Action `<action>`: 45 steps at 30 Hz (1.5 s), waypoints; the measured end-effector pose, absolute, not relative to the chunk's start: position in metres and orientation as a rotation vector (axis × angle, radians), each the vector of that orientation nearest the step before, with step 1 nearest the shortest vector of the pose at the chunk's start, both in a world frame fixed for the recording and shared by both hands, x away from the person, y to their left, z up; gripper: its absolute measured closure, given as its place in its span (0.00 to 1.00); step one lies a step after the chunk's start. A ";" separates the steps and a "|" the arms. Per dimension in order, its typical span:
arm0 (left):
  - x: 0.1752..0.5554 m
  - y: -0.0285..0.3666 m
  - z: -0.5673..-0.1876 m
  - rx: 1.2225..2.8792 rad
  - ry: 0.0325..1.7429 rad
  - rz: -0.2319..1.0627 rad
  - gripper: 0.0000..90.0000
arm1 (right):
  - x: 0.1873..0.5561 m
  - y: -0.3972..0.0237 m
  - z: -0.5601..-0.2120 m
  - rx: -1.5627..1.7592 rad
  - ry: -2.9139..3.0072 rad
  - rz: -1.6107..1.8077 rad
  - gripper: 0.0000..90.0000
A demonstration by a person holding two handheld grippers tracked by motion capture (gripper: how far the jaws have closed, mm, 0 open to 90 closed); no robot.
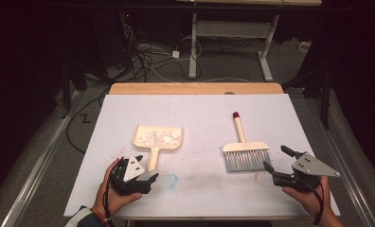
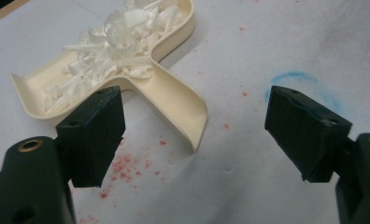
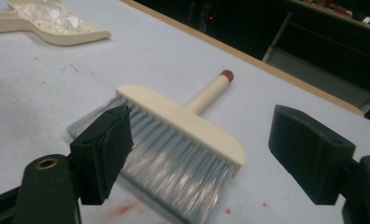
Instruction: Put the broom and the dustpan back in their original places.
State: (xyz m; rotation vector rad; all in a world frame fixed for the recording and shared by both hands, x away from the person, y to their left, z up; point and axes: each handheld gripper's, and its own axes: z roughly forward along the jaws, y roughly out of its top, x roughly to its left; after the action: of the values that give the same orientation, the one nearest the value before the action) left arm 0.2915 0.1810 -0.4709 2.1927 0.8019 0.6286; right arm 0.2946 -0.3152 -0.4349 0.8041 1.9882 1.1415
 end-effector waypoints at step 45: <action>0.288 0.182 -0.472 2.211 0.796 0.642 0.22 | 0.278 -0.316 -0.445 0.777 2.016 1.089 0.25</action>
State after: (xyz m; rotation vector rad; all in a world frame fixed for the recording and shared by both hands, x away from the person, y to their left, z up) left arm 0.2882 0.1819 -0.4721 2.2114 0.7960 0.6423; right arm 0.2784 -0.3156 -0.4446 0.7769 2.0161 1.0894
